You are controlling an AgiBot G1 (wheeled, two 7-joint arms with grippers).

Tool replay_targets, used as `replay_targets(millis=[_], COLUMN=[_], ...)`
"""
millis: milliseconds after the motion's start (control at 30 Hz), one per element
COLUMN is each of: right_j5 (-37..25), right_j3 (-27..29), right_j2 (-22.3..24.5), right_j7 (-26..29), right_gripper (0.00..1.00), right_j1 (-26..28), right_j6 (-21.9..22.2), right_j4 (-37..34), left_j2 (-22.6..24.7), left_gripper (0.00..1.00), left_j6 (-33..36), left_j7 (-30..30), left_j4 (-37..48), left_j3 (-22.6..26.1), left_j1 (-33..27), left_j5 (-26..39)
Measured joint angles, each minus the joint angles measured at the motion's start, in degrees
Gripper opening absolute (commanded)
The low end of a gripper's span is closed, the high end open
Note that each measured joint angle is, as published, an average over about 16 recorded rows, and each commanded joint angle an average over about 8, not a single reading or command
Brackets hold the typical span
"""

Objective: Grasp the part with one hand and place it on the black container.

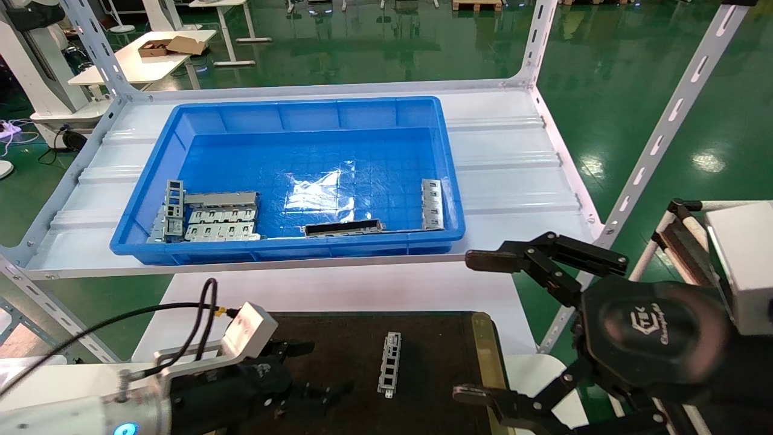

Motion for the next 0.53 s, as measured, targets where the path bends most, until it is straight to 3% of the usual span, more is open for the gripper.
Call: replay_targets(millis=[300,533], right_j5=[0.0,0.0], right_j3=[0.0,0.0], right_j2=[0.0,0.0], right_j7=[0.0,0.0], right_gripper=[1.0,1.0], right_j1=[0.0,0.0], right_j6=[0.0,0.0], right_j4=[0.0,0.0], left_j2=[-2.4,-2.6], left_gripper=[1.0,1.0], left_j6=[15.6,20.9], left_j7=[17.3,23.3], left_j4=[4.1,6.8], left_j3=[-7.9,-10.6], left_j1=[1.4,2.3], left_j5=[-13.3,-17.9])
